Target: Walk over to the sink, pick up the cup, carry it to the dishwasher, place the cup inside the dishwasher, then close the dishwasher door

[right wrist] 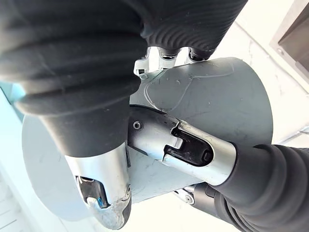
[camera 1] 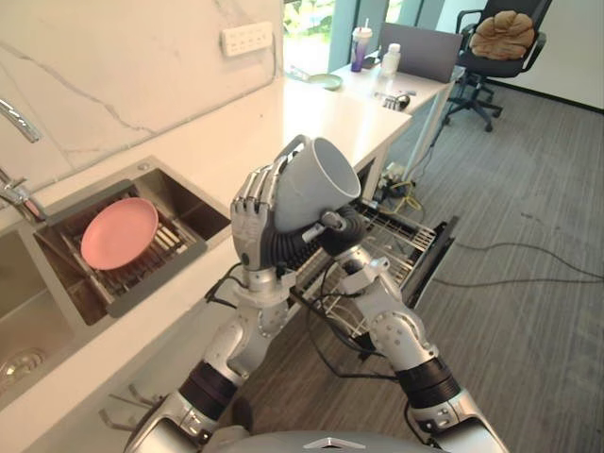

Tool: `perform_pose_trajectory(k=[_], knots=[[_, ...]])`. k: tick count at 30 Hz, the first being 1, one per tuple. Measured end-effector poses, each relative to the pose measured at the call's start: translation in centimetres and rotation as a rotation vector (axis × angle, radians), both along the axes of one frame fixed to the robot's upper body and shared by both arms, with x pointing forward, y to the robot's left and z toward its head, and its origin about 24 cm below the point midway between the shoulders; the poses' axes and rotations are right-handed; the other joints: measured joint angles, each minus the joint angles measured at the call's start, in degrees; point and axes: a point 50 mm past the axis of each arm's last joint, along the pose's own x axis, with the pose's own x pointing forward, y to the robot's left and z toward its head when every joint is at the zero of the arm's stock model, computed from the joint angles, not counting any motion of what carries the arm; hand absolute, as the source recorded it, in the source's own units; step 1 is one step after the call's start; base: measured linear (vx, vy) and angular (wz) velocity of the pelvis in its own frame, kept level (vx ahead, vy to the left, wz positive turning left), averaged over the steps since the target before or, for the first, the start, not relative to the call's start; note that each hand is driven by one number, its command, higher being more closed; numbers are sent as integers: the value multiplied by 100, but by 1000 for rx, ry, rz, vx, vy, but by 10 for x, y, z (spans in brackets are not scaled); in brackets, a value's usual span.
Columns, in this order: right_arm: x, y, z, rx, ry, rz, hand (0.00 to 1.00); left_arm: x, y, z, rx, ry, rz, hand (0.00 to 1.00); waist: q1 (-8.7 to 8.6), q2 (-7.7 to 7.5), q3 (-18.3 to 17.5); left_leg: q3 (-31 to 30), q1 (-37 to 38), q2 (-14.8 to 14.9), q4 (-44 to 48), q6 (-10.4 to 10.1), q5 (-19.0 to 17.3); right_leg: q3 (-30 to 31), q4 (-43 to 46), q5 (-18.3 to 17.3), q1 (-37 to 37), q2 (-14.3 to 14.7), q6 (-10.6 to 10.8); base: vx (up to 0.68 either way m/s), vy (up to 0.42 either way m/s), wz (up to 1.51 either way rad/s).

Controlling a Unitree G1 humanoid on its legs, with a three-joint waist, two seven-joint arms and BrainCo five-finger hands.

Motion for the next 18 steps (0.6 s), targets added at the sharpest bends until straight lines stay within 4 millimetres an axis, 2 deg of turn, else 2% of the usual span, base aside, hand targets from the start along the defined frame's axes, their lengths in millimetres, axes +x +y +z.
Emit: perform_pose_trajectory(k=[13,14,18], knots=[[3,10,7,-19,19,-49,0,5,6,0,29,1,67,100,74,4,-34,-6,0,2,0,-2,1,0,0,3,2,2,4,0,0,0],[3,10,7,-21,22,-50,100,5,6,0,31,2,68,100,76,4,-34,-7,0,2,0,-3,2,0,0,3,2,2,5,0,0,0],[3,12,6,-40,28,-58,100,6,8,-1,38,15,90,100,86,6,-35,-19,0,2,0,-8,5,-8,2,8,8,2,13,0,0,0]])
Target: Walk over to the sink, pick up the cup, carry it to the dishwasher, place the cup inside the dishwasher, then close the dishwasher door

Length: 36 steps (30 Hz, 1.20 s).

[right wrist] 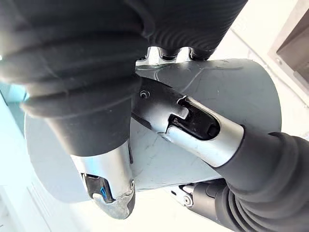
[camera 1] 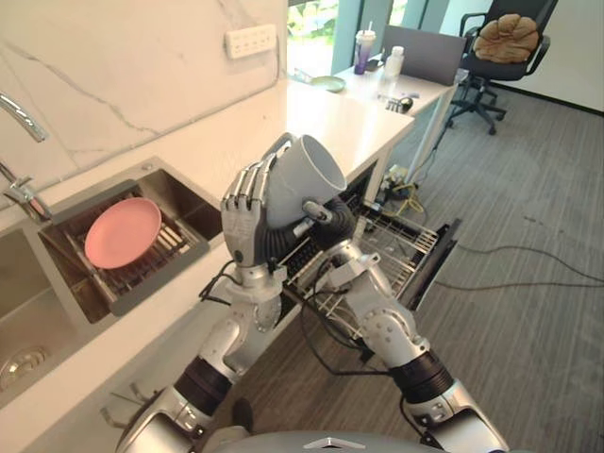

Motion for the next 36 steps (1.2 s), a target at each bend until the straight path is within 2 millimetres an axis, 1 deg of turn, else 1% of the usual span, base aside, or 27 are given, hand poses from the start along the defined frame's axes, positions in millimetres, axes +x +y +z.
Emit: perform_pose_trajectory(k=[3,6,9,10,14,18,22,25,29,31,32,33,34,36], knots=[[0,2,1,-4,5,0,100,0,1,0,-6,0,3,100,7,15,-11,-53,-12,0,0,-9,6,-43,2,0,13,5,0,0,0,7],[0,6,5,3,-3,20,100,-1,5,1,-8,-17,10,100,15,73,-51,-133,-68,6,0,-44,31,-116,0,0,4,19,0,-8,-6,10],[-1,8,6,16,-11,21,100,-1,7,2,-3,-24,10,100,102,103,-80,-145,-71,34,0,-54,37,-126,-2,2,8,36,-1,-7,-8,2],[-1,8,6,18,-16,20,100,-2,7,2,-2,-27,10,0,112,103,-81,-146,-71,34,0,-55,38,-126,-2,2,8,41,-1,0,0,0],[0,11,15,37,-52,6,100,-10,10,-2,11,-39,-10,0,127,105,-83,-162,-74,46,0,-59,41,-132,-5,5,12,63,1,0,0,0],[0,12,16,22,-60,-25,100,-10,11,-4,-7,-31,-27,0,174,107,-84,-218,-83,46,0,-69,47,-160,-5,5,19,72,3,-10,-11,3],[-1,15,16,-56,-80,-114,100,-13,12,-10,-27,-4,-42,0,173,108,-83,-274,-104,47,0,-80,55,-199,-7,4,23,83,3,-8,-9,4],[-1,14,17,-76,-97,-166,100,-14,12,-11,-43,6,-51,0,168,110,-83,-275,-104,47,0,-80,55,-199,-7,4,23,84,3,0,0,0],[-2,12,21,-114,-155,-258,100,-14,11,-11,-45,10,-56,0,118,111,-82,-273,-102,47,0,-81,55,-196,-7,5,23,84,2,0,0,0],[2,3,28,-114,-185,-361,100,-16,6,-14,-32,21,-83,0,87,114,-80,-269,-100,47,0,-81,55,-190,-8,7,23,84,0,0,0,0],[5,-7,35,-97,-207,-452,100,-19,0,-19,-11,42,-108,0,70,118,-77,-264,-98,46,1,-80,56,-184,-10,11,23,84,-2,0,0,0],[6,-9,37,-92,-213,-469,100,-20,-1,-21,-3,49,-116,0,65,120,-76,-262,-97,46,1,-80,56,-183,-11,12,22,84,-4,0,0,0],[9,-18,44,-73,-232,-522,100,-22,-6,-27,21,69,-133,0,35,130,-70,-254,-94,46,1,-80,56,-170,-13,16,19,85,-8,-13,-5,-6],[11,-29,50,-29,-250,-579,100,-23,-8,-28,22,85,-141,0,-6,144,-62,-241,-81,48,1,-79,55,-143,-18,20,17,88,-14,-7,-3,-6]])
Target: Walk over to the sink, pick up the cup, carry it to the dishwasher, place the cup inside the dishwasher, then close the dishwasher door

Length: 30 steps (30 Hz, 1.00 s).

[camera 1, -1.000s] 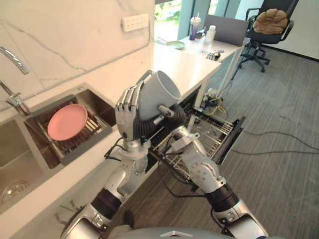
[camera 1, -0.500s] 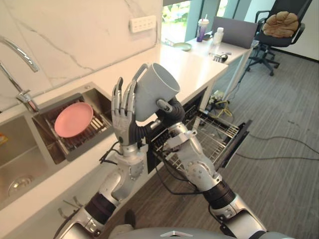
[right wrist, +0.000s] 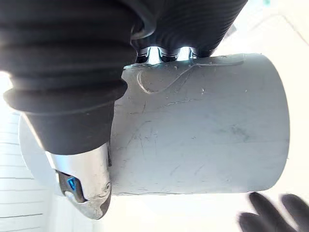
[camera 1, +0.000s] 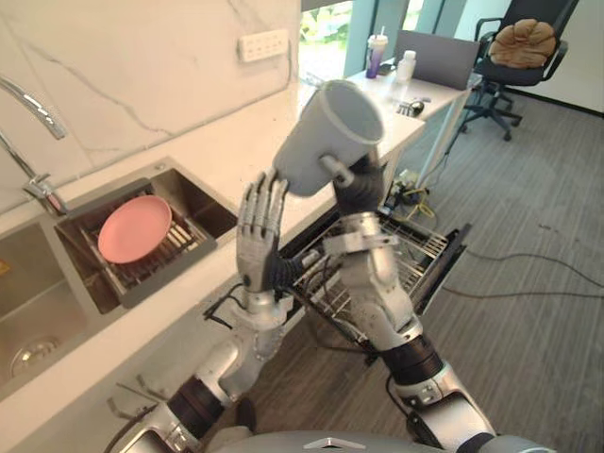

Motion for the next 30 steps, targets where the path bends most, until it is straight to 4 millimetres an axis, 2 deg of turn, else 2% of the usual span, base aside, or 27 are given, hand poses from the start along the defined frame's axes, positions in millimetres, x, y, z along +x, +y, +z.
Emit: perform_pose_trajectory(k=[3,8,11,12,14,17,19,21,23,25,29,30], knots=[[1,-12,2,44,-15,-48,100,2,0,4,-25,-7,15,0,-73,42,15,23,7,1,0,2,-2,20,-4,3,-5,-1,-4,0,0,-4],[0,-35,-8,83,22,-157,100,3,-5,12,-60,-31,7,0,-75,46,13,43,10,0,0,5,-5,29,-15,4,-4,-3,-7,0,0,0],[-2,-56,-15,86,44,-271,100,10,3,17,-100,-35,38,0,-116,47,14,63,17,1,0,5,-8,46,-24,8,-6,-3,-12,0,0,-2],[-4,-71,-15,84,34,-352,100,13,9,19,-156,-27,34,0,-148,50,22,72,18,1,0,4,-9,52,-26,10,-7,-4,-15,0,0,-3],[-6,-87,-13,82,18,-431,100,14,12,20,-235,-3,-18,0,-154,53,38,93,26,1,0,8,-13,69,-32,15,-8,-5,-22,-2,-2,-5],[-13,-114,-14,39,6,-555,100,16,10,17,-424,162,-191,0,-175,60,87,139,58,1,0,9,-32,128,-36,16,-7,-13,-25,-7,-6,-8],[-20,-132,-20,13,28,-632,100,16,5,3,-593,392,-396,0,-224,55,107,154,63,2,0,2,-48,147,-46,13,-8,-13,-21,5,-15,-5],[-27,-147,-26,-34,48,-702,100,8,-4,-11,-684,571,-588,0,-270,63,160,177,64,2,0,5,-60,173,-62,6,-13,-14,-10,13,-13,-6],[-33,-165,-34,-102,94,-771,100,-4,-21,-27,-765,782,-856,0,-297,51,204,227,64,-3,0,11,-80,206,-66,-11,-40,-27,15,16,-12,-8],[-35,-177,-42,-161,130,-804,100,-15,-34,-36,-791,918,-1032,0,-346,24,223,261,75,-4,0,10,-98,228,-70,3,-45,-33,-5,28,-15,-7],[-34,-190,-55,-215,193,-819,100,-29,-42,-49,-789,1039,-1143,0,-382,14,243,254,75,5,-1,2,-119,224,-76,-8,-39,-33,11,14,-11,0],[-34,-195,-61,-245,224,-827,100,-38,-43,-59,-798,1112,-1160,0,-373,17,246,228,69,5,-1,7,-130,202,-75,-22,-31,-32,14,23,-23,10]])
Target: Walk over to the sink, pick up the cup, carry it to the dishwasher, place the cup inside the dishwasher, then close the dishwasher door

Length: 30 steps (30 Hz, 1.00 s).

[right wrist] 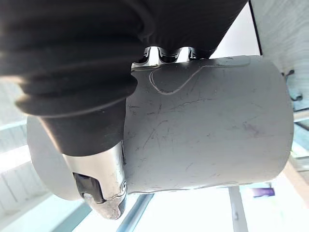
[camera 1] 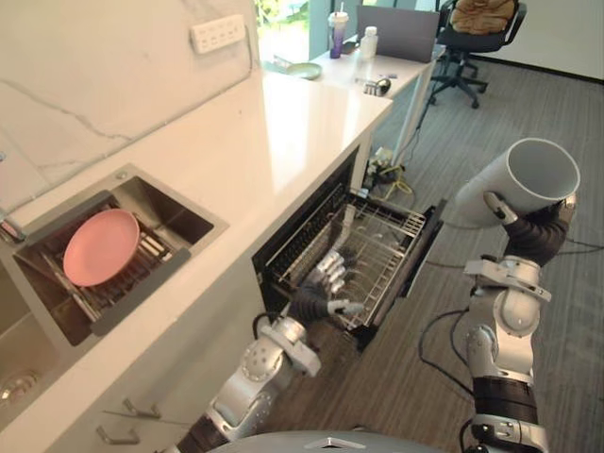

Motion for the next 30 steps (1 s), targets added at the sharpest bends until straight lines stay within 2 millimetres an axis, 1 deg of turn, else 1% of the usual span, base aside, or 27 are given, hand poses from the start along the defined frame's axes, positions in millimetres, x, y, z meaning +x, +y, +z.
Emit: perform_pose_trajectory(k=[1,2,4,5,6,7,8,9,10,11,12,13,14,15,16,17,19,20,22,23,25,27,29,30], knots=[[-2,-4,-5,-18,29,-17,100,-7,0,-11,30,53,-21,0,29,-2,1,-33,-19,-3,0,1,-2,-24,3,-20,1,0,8,20,-18,13],[-3,-5,-7,-23,43,-21,100,-10,1,-19,52,87,-17,0,35,-5,3,-56,-34,-4,0,1,-2,-40,4,-29,0,0,11,19,-17,17],[-2,-6,-19,-17,108,-18,100,-17,14,-57,201,225,58,0,66,-34,22,-115,-71,-2,-1,2,-1,-115,5,-52,3,-1,27,19,-17,17],[-1,-3,-31,-3,165,3,100,-21,35,-84,337,305,161,0,86,-84,54,-165,-64,-25,0,-1,-4,-181,4,-99,47,0,52,21,-18,17],[-1,-1,-37,7,187,11,100,-22,47,-95,398,332,208,0,88,-111,74,-206,-57,-30,0,-2,-5,-216,4,-119,81,4,56,31,-28,29],[0,6,-52,32,242,37,100,-25,73,-113,549,364,311,0,92,-172,112,-284,-52,-33,0,-7,-8,-312,10,-159,141,9,53,25,-26,27],[1,11,-60,45,273,51,100,-27,86,-121,623,377,356,0,93,-208,135,-313,-40,-32,0,-11,-10,-341,8,-172,175,12,48,29,-32,25],[3,21,-76,51,347,77,100,-31,109,-133,747,410,430,0,145,-246,159,-340,-30,-30,0,-27,-22,-363,9,-189,199,20,40,28,-31,12],[5,34,-91,39,417,99,100,-36,132,-143,852,441,492,0,237,-284,182,-347,-34,-31,0,-38,-33,-375,8,-196,201,24,28,28,-29,8],[5,39,-98,20,452,98,100,-39,142,-147,890,465,525,0,281,-307,197,-353,-40,-32,0,-37,-38,-388,8,-196,204,20,22,37,-29,14],[5,48,-108,-38,509,82,100,-46,159,-154,941,525,583,0,348,-346,226,-407,-59,-57,1,-34,-46,-466,5,-201,229,-3,26,51,-25,20],[5,52,-110,-79,530,67,100,-53,167,-158,966,567,612,0,369,-357,257,-438,-56,-81,1,-30,-51,-500,2,-212,268,-16,45,57,-19,34],[4,54,-113,-153,559,35,100,-64,181,-164,1007,643,663,0,421,-369,272,-454,-57,-136,1,-12,-65,-552,6,-228,317,-57,81,84,-4,35],[5,53,-112,-196,563,5,100,-74,191,-169,1035,707,714,0,433,-370,281,-495,-59,-200,1,7,-81,-633,-5,-227,382,-93,99,74,4,34],[6,52,-110,-214,560,-11,100,-77,198,-169,1050,728,744,0,439,-367,303,-543,-58,-223,1,13,-85,-652,-3,-228,402,-108,118,73,1,19],[13,50,-103,-249,545,-37,100,-85,213,-171,1108,768,765,0,469,-353,371,-559,-59,-237,1,26,-92,-650,4,-232,393,-122,124,28,-4,4],[25,45,-94,-281,535,-65,100,-96,223,-175,1166,830,741,0,479,-338,512,-564,-62,-240,1,28,-92,-645,13,-232,380,-120,125,5,-5,-2],[28,42,-91,-291,532,-74,100,-99,225,-176,1178,846,728,0,493,-325,574,-567,-68,-246,1,25,-93,-647,15,-232,376,-119,124,0,0,0],[39,32,-79,-325,530,-100,100,-108,223,-182,1168,910,662,0,538,-256,799,-589,-143,-254,1,20,-78,-662,21,-250,311,-114,95,-47,-1,5],[42,29,-76,-332,534,-109,100,-109,221,-183,1157,919,646,0,560,-236,831,-592,-193,-251,1,28,-64,-661,30,-249,253,-109,94,-50,2,9],[50,20,-64,-366,545,-134,100,-112,217,-186,1077,969,621,0,592,-134,1040,-689,-377,-257,4,73,29,-708,68,-206,123,-94,120,-15,-2,18],[54,12,-63,-379,576,-150,100,-117,216,-188,1030,1015,627,0,607,-78,1221,-762,-432,-275,6,87,77,-798,87,-207,102,-97,122,-21,-11,25],[58,-1,-62,-384,604,-184,100,-121,214,-189,995,1036,625,0,658,25,1479,-885,-533,-286,16,90,134,-885,110,-207,74,-83,123,-22,-15,28],[58,-5,-61,-382,606,-196,100,-122,212,-190,988,1039,624,0,658,62,1530,-926,-572,-293,22,79,157,-937,117,-207,65,-81,123,-33,-9,29]])
